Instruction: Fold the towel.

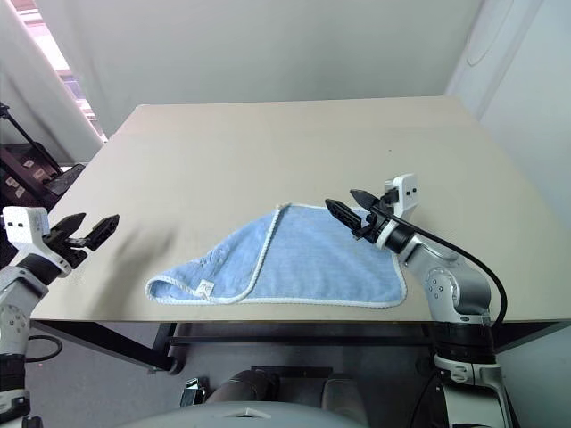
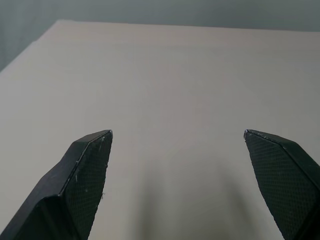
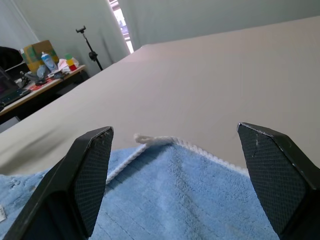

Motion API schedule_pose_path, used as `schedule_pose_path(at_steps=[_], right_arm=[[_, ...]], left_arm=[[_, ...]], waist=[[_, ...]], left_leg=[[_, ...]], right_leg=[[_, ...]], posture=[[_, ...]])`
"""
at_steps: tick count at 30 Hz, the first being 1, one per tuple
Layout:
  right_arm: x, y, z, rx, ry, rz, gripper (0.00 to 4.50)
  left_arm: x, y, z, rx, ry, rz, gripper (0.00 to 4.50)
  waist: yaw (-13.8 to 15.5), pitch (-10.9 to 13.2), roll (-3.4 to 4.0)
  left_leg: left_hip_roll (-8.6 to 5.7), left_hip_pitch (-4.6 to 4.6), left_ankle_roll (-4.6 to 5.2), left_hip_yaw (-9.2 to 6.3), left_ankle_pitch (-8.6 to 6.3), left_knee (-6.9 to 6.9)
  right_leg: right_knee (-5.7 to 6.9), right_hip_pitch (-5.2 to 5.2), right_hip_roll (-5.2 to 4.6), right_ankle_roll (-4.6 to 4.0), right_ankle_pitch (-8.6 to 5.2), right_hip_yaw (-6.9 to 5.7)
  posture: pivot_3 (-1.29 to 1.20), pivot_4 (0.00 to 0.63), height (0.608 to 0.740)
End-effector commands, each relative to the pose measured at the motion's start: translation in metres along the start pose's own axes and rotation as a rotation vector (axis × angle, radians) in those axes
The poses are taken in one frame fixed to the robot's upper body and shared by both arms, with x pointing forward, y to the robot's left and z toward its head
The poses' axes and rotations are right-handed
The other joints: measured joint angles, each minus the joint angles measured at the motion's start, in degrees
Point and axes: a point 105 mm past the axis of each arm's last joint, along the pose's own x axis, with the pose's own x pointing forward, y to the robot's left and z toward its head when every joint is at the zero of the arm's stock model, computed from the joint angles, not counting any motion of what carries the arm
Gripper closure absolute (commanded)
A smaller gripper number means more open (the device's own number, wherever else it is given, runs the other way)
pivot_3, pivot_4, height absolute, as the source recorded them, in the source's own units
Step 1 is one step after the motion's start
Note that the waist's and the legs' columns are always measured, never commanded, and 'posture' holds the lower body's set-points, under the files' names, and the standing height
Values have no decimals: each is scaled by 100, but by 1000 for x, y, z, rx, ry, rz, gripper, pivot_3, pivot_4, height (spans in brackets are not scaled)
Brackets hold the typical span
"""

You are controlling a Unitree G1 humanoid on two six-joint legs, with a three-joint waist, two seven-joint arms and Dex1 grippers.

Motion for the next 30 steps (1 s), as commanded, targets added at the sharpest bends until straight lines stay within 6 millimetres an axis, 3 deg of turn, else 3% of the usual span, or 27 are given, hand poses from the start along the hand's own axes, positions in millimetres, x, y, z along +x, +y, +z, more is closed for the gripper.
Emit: schedule_pose_path(at_steps=[1, 7, 18, 27, 30], right_arm=[[6, 12, 19, -9, -79, 52, 335], [8, 6, 18, -10, -54, 23, 335], [-5, -58, 14, -128, 101, -235, 335], [-11, -109, -17, -46, 239, -430, 335], [-10, -117, -21, -51, 260, -436, 335]], left_arm=[[-1, -2, 21, 13, -85, 3, 53], [0, -27, 14, -6, -51, -125, 53], [22, -57, 1, 8, -44, -209, 53], [30, -67, -6, 45, -47, -222, 53], [30, -69, -8, 43, -49, -219, 53]], waist=[[0, 0, 0], [64, 1, -2], [84, 0, -8], [78, 0, -15], [77, 0, -16]], left_leg=[[1, 0, 1, 2, 0, 0], [1, 0, 3, 9, -2, 0], [8, 1, 13, 30, 4, 2], [22, 1, 24, 82, -4, 5], [21, 3, 26, 93, -4, 10]], right_leg=[[0, -1, 0, 0, 0, 0], [0, -5, 0, 0, 1, 2], [0, -8, -2, -6, 8, 4], [1, -24, -3, 15, 30, 29], [0, -23, -1, 26, 38, 43]], posture=[[0, 0, 740], [0, 0, 740], [0, 0, 740], [0, 0, 740], [0, 0, 740]])
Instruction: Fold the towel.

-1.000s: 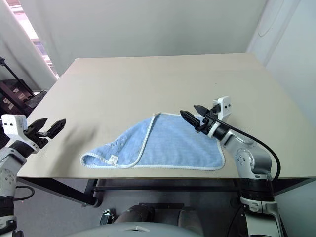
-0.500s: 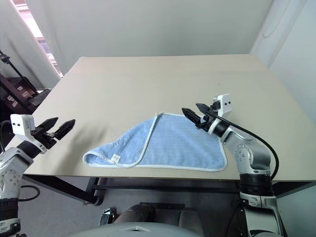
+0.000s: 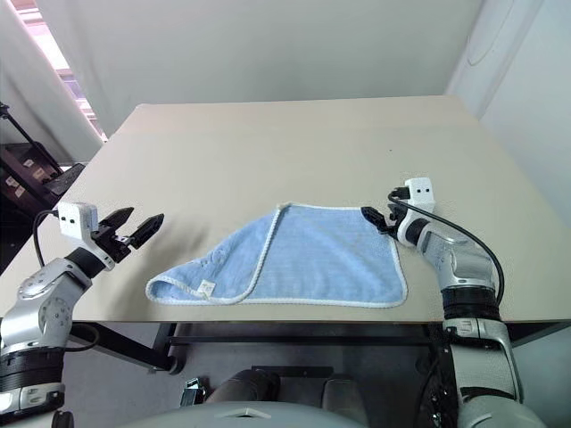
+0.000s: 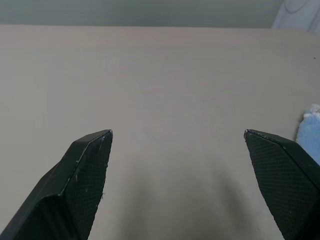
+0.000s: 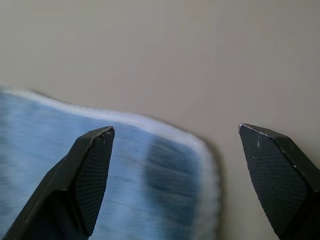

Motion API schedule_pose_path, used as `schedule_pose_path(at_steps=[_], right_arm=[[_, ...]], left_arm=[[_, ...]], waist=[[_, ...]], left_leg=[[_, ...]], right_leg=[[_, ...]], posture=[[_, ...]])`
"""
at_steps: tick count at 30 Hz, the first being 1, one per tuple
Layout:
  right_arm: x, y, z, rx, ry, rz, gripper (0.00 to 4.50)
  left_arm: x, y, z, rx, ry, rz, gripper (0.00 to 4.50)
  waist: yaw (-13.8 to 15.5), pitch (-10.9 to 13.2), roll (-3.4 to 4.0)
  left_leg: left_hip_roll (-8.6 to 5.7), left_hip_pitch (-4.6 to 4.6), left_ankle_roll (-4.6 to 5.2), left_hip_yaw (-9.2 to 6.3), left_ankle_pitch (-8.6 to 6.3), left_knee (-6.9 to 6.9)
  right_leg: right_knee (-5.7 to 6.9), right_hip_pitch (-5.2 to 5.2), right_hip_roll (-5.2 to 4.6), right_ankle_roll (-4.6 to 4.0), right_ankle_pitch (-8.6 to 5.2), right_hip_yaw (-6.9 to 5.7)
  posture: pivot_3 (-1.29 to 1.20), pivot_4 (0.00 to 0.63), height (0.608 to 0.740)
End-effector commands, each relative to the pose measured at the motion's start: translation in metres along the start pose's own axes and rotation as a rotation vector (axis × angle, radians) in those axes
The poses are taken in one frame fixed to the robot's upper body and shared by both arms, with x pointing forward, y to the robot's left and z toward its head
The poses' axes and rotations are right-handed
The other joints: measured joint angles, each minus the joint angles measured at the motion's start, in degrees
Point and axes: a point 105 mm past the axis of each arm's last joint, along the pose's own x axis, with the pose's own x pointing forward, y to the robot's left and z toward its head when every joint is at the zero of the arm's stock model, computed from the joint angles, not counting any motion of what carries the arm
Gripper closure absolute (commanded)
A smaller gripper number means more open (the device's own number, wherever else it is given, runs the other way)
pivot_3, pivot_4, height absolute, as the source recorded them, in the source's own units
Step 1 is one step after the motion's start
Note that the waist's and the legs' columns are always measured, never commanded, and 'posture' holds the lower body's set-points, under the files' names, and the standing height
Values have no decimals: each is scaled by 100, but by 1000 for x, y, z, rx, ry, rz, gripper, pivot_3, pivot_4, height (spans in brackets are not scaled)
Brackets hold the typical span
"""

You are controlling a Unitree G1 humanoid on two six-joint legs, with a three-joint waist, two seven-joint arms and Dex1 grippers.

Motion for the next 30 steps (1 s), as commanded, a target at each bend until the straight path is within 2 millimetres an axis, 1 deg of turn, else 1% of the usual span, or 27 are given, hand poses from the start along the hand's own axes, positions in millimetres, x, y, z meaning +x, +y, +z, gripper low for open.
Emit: schedule_pose_path(at_steps=[1, 4, 7, 9, 11, 14, 20, 23, 24, 27, 28, 29, 30], right_arm=[[4, -3, 17, -40, -47, 6, 335], [7, -7, 13, -53, -27, -1, 335], [11, -5, 7, -106, -1, 9, 335], [13, 2, 2, -165, 16, 38, 732], [13, 11, -3, -196, 40, 80, 1219], [12, 16, -9, -210, 68, 103, 1219], [14, 5, -28, -251, 158, 43, 1219], [18, 6, -25, -262, 152, 31, 1797], [20, 7, -22, -265, 139, 34, 2082], [23, 7, -14, -277, 110, 12, 3121], [24, 8, -9, -282, 88, 4, 3511], [25, 9, -5, -291, 69, 5, 3777], [26, 12, 1, -300, 47, 7, 4135]], left_arm=[[2, -2, 10, 48, -37, -2, 53], [2, 0, 13, 62, -46, 14, 53], [0, 2, 15, 64, -52, 25, 53], [0, 2, 14, 77, -46, 24, 0], [-2, 2, 15, 78, -53, 26, 0], [-4, 3, 15, 79, -53, 35, 0], [-7, 4, 13, 86, -48, 47, 0], [-7, 5, 13, 90, -46, 51, 0], [-6, 5, 13, 91, -45, 51, 0], [-7, 5, 15, 94, -47, 48, 0], [-8, 5, 16, 96, -47, 46, 0], [-9, 5, 17, 100, -45, 44, 0], [-10, 5, 17, 105, -41, 41, 0]], waist=[[-9, 0, 0], [-20, 0, -1], [-23, -3, -6], [-26, -4, -7], [-33, -4, -7], [-47, -6, -10], [-23, -16, -25], [-4, -21, -34], [-5, -22, -35], [-7, -22, -35], [-5, -22, -35], [-2, -22, -35], [0, -22, -35]], left_leg=[[0, 0, 0, 0, 0, 1], [3, 3, 0, 4, 0, 3], [3, 4, 1, 8, 0, 6], [3, 5, 1, 11, 0, 10], [5, 6, 1, 16, 0, 12], [18, 7, 1, 20, 0, 11], [56, 8, -3, 28, -2, 9], [72, 14, -6, 34, 0, 12], [77, 16, -8, 35, 0, 14], [87, 20, -13, 42, 3, 17], [89, 22, -15, 45, 4, 17], [89, 22, -16, 47, 4, 19], [90, 22, -18, 48, 5, 20]], right_leg=[[0, -1, 1, 2, 2, 2], [0, -2, 5, 7, 8, 11], [0, -1, 7, 8, 11, 18], [0, -1, 9, 9, 14, 24], [1, -2, 12, 10, 17, 31], [0, -5, 23, 9, 19, 36], [0, -13, 56, -12, 32, 42], [0, -10, 71, -29, 38, 45], [0, -8, 75, -41, 36, 45], [0, -7, 81, -50, 48, 47], [0, -6, 81, -50, 52, 48], [0, -7, 81, -49, 56, 49], [0, -7, 81, -49, 58, 51]], posture=[[0, 0, 740], [0, 0, 740], [0, 0, 740], [0, 0, 740], [0, 0, 740], [0, 0, 740], [0, 0, 740], [0, 0, 740], [0, 0, 740], [0, 0, 740], [0, 0, 740], [0, 0, 740], [0, 0, 740]])
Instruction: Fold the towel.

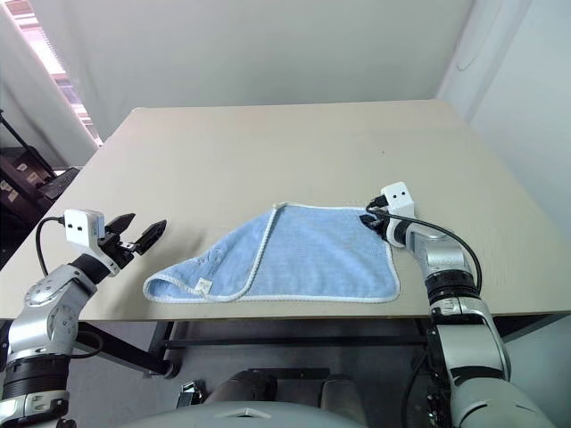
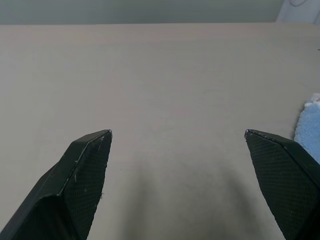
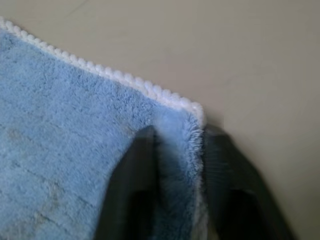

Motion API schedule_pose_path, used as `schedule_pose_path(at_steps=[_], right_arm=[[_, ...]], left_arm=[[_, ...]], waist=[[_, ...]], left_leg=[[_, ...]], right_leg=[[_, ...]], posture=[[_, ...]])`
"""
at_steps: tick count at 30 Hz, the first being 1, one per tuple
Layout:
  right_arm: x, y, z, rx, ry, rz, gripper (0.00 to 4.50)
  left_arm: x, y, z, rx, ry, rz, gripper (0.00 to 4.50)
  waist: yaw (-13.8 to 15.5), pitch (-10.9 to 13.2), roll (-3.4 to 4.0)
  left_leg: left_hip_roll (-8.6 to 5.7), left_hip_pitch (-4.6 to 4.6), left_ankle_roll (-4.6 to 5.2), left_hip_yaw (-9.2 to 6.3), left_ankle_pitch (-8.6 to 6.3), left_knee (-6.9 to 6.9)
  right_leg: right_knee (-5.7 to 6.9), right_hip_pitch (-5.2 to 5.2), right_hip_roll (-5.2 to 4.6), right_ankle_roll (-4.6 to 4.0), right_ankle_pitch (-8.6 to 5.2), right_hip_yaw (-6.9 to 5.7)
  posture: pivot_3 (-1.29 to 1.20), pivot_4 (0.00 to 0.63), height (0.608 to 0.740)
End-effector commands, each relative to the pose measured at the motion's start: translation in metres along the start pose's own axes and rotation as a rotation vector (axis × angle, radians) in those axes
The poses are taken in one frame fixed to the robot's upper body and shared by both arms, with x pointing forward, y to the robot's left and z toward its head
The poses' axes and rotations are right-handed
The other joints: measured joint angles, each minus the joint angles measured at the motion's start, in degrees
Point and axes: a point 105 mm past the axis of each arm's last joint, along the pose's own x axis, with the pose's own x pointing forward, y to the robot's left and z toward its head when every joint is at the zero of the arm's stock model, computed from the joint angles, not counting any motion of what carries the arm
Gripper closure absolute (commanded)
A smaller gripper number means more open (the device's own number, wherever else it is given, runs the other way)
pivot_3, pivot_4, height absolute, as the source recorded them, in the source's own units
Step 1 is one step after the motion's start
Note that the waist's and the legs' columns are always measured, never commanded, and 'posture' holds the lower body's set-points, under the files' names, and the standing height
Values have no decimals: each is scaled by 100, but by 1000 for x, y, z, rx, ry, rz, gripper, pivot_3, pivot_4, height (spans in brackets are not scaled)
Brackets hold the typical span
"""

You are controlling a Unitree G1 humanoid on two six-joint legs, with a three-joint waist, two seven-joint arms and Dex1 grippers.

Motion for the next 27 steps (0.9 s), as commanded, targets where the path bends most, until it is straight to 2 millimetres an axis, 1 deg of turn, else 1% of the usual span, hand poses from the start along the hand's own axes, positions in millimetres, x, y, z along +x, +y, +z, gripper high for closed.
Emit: schedule_pose_path(at_steps=[1, 5, 7, 9, 11, 12, 14, 16, 20, 23, 25, 27], right_arm=[[1, -2, 18, -31, -53, -30, 4458], [-3, 1, 47, -29, -154, -17, 4458], [-8, 1, 68, -22, -222, -11, 4458], [-17, 2, 92, 2, -306, 3, 4458], [-23, 2, 107, 15, -354, 9, 4458], [-24, 2, 111, 15, -363, 9, 4458], [-32, 6, 133, -9, -425, 14, 4458], [-41, 10, 158, -15, -513, 9, 4458], [-43, 8, 178, -41, -557, -28, 4458], [-46, 6, 193, -41, -593, -53, 4458], [-47, 8, 202, -48, -612, -58, 4458], [-44, 11, 208, -50, -615, -52, 4458]], left_arm=[[-6, 3, 23, 66, -54, 0, 0], [-11, -2, 28, 69, -43, -41, 0], [-13, -4, 30, 73, -36, -65, 0], [-13, -11, 36, 66, -46, -104, 0], [-13, -17, 42, 70, -56, -131, 0], [-12, -18, 43, 75, -58, -137, 0], [-6, -20, 63, 74, -131, -126, 0], [0, -30, 82, 87, -187, -170, 0], [7, -58, 93, 113, -193, -301, 0], [7, -71, 98, 107, -207, -355, 0], [8, -81, 96, 120, -197, -392, 0], [8, -94, 89, 154, -166, -444, 0]], waist=[[2, 1, 1], [-1, 5, 7], [-6, 8, 12], [-10, 11, 16], [-7, 12, 19], [-5, 12, 19], [6, 13, 18], [23, 14, 16], [1, 14, 16], [-26, 14, 16], [-40, 15, 17], [-47, 15, 18]], left_leg=[[0, 0, 0, 2, 0, 0], [0, -6, 0, 9, 1, -4], [1, -12, 1, 13, 1, -7], [2, -12, 1, 16, 1, -12], [3, -14, 1, 21, 1, -13], [4, -14, 1, 21, 1, -13], [4, -13, 1, 21, 1, -14], [5, -14, 0, 20, 1, -13], [4, -15, 1, 28, 1, -10], [5, -14, 1, 37, 1, -24], [8, -14, 1, 42, 1, -30], [9, -15, 1, 46, 1, -31]], right_leg=[[0, -2, 0, 0, 1, 2], [0, -15, 0, 1, 1, 13], [0, -24, 1, 1, 2, 17], [0, -27, 1, 3, 3, 21], [0, -28, 1, 3, 2, 24], [0, -29, 2, 3, 2, 24], [0, -29, 2, 2, 2, 24], [0, -29, 3, 2, 2, 24], [-3, -28, 2, 4, 3, 27], [-13, -29, 2, 16, 10, 34], [-12, -29, 2, 17, 11, 37], [-12, -28, 3, 17, 11, 39]], posture=[[0, 0, 740], [0, 0, 740], [0, 0, 740], [0, 0, 740], [0, 0, 740], [0, 0, 740], [0, 0, 740], [0, 0, 740], [0, 0, 740], [0, 0, 740], [0, 0, 740], [0, 0, 740]])
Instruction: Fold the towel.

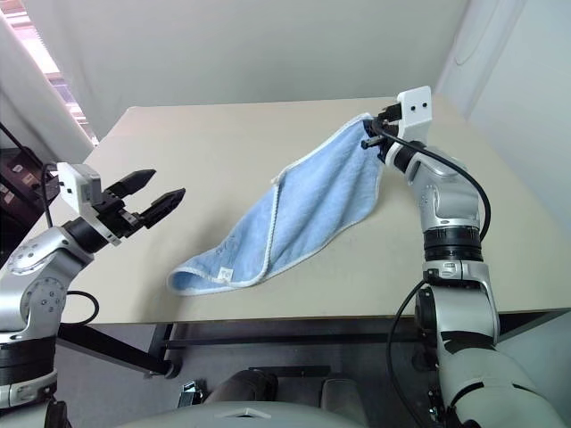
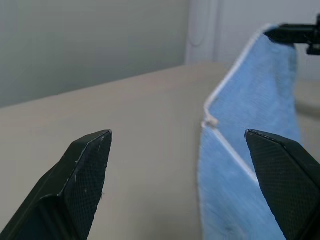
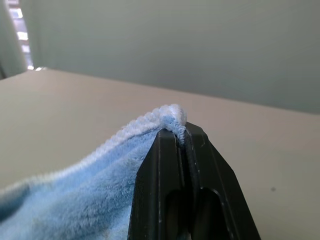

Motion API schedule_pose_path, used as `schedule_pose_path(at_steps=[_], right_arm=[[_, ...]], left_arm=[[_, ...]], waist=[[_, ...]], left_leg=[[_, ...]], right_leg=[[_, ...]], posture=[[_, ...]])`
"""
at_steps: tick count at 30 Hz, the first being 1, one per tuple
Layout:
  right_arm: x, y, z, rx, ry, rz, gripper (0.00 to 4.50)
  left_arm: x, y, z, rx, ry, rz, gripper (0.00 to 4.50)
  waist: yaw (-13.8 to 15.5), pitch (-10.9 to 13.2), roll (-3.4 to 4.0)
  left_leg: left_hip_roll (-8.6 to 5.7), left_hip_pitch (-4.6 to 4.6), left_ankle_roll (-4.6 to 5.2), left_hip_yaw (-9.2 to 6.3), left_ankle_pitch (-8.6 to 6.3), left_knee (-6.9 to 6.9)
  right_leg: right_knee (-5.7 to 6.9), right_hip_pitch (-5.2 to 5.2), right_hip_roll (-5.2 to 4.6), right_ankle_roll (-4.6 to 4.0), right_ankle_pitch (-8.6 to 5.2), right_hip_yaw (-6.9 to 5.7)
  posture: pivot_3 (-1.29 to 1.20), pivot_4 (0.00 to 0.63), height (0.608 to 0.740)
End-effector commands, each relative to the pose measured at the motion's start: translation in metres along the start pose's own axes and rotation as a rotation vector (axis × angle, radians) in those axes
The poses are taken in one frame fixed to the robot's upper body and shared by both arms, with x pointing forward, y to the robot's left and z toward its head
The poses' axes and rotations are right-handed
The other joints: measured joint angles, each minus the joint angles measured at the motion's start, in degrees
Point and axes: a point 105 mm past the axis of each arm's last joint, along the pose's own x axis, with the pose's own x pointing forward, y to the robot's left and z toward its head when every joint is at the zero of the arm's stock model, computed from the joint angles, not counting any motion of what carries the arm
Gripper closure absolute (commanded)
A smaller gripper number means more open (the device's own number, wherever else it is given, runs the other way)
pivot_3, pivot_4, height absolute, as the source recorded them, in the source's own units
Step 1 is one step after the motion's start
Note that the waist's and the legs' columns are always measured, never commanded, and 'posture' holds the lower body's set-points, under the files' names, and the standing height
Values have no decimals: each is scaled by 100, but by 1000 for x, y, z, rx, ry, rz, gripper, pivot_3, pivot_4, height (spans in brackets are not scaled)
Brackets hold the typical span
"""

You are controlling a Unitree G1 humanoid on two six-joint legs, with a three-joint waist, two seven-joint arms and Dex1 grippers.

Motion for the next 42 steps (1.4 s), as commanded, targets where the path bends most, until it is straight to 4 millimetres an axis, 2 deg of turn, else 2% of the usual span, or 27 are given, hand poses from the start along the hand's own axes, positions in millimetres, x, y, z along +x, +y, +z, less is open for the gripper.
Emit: schedule_pose_path(at_steps=[1, 4, 7, 10, 12, 14, 16, 19, 27, 30, 36, 42], right_arm=[[9, 7, 31, -32, -84, 8, 4458], [14, 14, 32, -41, -89, 25, 4458], [17, 17, 33, -36, -92, 29, 4458], [20, 17, 32, -24, -87, 22, 4458], [22, 19, 30, -16, -83, 27, 4458], [23, 21, 24, -13, -68, 28, 4458], [25, 23, 19, -11, -57, 26, 4458], [26, 25, 19, -4, -58, 27, 4458], [31, 26, 42, 7, -112, 24, 4458], [33, 31, 52, 1, -142, 26, 4458], [31, 48, 81, 11, -224, 60, 4458], [28, 59, 86, -7, -232, 83, 4458]], left_arm=[[8, -24, 5, 65, 8, -104, 0], [16, -37, 1, 100, 26, -139, 0], [25, -53, 3, 63, 16, -157, 0], [27, -71, -10, 87, 80, -224, 0], [28, -76, -19, 59, 109, -233, 0], [34, -78, -30, 115, 146, -219, 0], [39, -78, -36, 121, 184, -198, 0], [38, -89, -41, 134, 231, -263, 0], [30, -97, -62, 192, 357, -323, 0], [35, -99, -73, 232, 402, -323, 0], [45, -101, -80, 262, 411, -313, 0], [44, -98, -91, 259, 464, -290, 0]], waist=[[-5, 0, 0], [-14, 0, 0], [-13, 0, 0], [-14, 0, 0], [-18, 1, 1], [-49, 1, 1], [-79, 1, 1], [-108, 1, 2], [-115, 10, 16], [-103, 10, 15], [-105, 12, 20], [-108, 12, 19]], left_leg=[[0, 0, 0, 5, 0, 0], [1, 1, 0, 15, 0, 3], [1, 1, 1, 16, 0, 4], [1, 0, 1, 18, 0, 3], [1, 0, 1, 20, 0, 2], [3, 0, 1, 21, 0, 2], [2, 1, 1, 23, 0, 4], [3, 1, 2, 24, 1, 6], [5, 1, 2, 26, 1, 2], [4, 1, 2, 26, 0, 3], [4, 0, 2, 25, 1, 2], [4, 0, 2, 25, 1, 3]], right_leg=[[1, 1, 0, 0, 0, 3], [1, 3, 0, -1, 1, 9], [1, 3, 0, -1, 3, 12], [1, 3, 0, 1, 4, 13], [1, 2, 0, 1, 4, 14], [1, 2, 2, 1, 4, 14], [2, 5, 2, 0, 5, 15], [3, 4, 3, 0, 8, 17], [4, -1, 4, 2, 9, 19], [4, 0, 4, 2, 9, 19], [7, -4, 4, 4, 10, 20], [11, -5, 4, 6, 10, 20]], posture=[[0, 0, 740], [0, 0, 740], [0, 0, 740], [0, 0, 740], [0, 0, 740], [0, 0, 740], [0, 0, 740], [0, 0, 740], [0, 0, 740], [0, 0, 740], [0, 0, 740], [0, 0, 740]])
